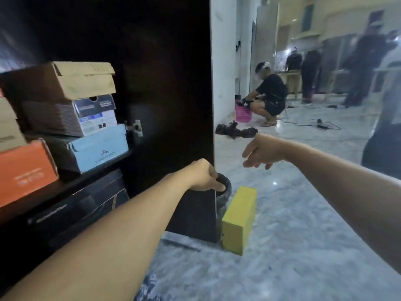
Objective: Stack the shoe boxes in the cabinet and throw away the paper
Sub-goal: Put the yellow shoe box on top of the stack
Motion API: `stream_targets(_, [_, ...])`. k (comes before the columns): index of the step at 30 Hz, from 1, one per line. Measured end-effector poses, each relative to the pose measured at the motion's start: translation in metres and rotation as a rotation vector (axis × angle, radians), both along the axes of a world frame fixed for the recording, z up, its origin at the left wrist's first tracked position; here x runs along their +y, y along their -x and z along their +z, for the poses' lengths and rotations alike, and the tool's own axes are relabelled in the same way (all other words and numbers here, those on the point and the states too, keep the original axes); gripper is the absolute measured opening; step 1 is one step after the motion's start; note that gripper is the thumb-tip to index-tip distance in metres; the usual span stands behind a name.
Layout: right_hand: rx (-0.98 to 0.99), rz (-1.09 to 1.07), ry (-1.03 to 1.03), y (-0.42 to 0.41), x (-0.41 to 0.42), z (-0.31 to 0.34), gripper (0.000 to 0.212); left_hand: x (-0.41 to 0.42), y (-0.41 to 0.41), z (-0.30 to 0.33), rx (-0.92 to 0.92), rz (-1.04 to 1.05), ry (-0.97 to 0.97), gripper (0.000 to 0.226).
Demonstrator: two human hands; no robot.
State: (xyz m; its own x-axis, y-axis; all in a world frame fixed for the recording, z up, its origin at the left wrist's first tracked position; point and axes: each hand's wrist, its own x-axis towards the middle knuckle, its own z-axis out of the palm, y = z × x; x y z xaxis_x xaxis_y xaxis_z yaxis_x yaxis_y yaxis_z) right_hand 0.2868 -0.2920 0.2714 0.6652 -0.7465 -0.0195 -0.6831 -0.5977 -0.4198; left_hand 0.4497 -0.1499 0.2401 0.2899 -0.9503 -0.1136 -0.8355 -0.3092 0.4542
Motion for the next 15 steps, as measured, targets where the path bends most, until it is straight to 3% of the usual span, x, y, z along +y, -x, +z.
stream_targets(5, [0.053, -0.124, -0.105, 0.031, -0.054, -0.099, 0.036, -0.060, 0.023, -0.099, 0.088, 0.007, -0.063, 0.034])
stream_targets(15, [0.061, -0.177, -0.260, 0.023, -0.109, -0.277, 0.031, -0.155, 0.021, -0.266, 0.201, 0.162, -0.083, 0.063])
